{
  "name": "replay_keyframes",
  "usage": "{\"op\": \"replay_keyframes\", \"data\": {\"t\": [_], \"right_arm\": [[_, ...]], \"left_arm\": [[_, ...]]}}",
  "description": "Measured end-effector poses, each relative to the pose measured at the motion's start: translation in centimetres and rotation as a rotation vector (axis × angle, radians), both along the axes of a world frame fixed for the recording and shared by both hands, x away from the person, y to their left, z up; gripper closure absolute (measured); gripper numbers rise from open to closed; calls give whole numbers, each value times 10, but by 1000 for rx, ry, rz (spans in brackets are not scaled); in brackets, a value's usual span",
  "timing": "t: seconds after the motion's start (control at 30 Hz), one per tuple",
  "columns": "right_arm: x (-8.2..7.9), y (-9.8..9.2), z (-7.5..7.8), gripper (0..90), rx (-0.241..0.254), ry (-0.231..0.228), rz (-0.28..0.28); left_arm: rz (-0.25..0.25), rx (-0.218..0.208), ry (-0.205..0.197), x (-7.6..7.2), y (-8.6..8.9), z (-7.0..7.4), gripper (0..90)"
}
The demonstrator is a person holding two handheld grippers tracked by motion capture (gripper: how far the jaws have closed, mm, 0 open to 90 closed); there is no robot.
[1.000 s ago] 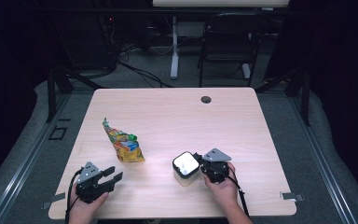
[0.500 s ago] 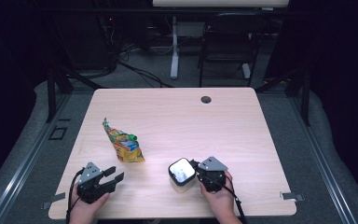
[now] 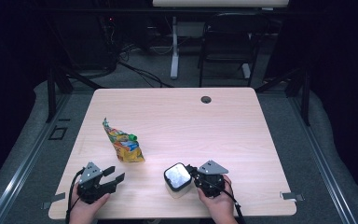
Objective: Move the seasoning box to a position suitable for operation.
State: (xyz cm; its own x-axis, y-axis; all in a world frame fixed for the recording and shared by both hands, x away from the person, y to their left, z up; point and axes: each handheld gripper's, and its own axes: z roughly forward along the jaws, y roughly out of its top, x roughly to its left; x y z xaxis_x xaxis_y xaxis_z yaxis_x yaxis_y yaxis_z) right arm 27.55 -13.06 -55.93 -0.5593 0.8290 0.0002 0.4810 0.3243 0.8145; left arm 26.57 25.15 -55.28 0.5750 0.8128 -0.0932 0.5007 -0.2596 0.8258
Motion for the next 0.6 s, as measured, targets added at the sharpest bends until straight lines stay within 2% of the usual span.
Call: {"op": "replay_keyframes", "data": {"t": [0.13, 0.27, 0.33, 0.43, 0.6], "right_arm": [[-2, -5, 3, 795, 10, 2, 33], [-9, -12, 7, 780, -23, -6, 61], [-11, -14, 8, 779, -17, -4, 65], [-13, -21, 14, 774, 22, 0, 68], [-13, -27, 27, 801, 24, -8, 73]], "left_arm": [[22, -5, -19, -1, 0, 1, 469], [28, -6, -17, -2, 1, 2, 475], [10, 6, -14, -3, 0, 3, 483], [-14, -1, -22, -3, -3, 3, 502], [-37, -11, -2, -4, -7, 5, 532]]}}
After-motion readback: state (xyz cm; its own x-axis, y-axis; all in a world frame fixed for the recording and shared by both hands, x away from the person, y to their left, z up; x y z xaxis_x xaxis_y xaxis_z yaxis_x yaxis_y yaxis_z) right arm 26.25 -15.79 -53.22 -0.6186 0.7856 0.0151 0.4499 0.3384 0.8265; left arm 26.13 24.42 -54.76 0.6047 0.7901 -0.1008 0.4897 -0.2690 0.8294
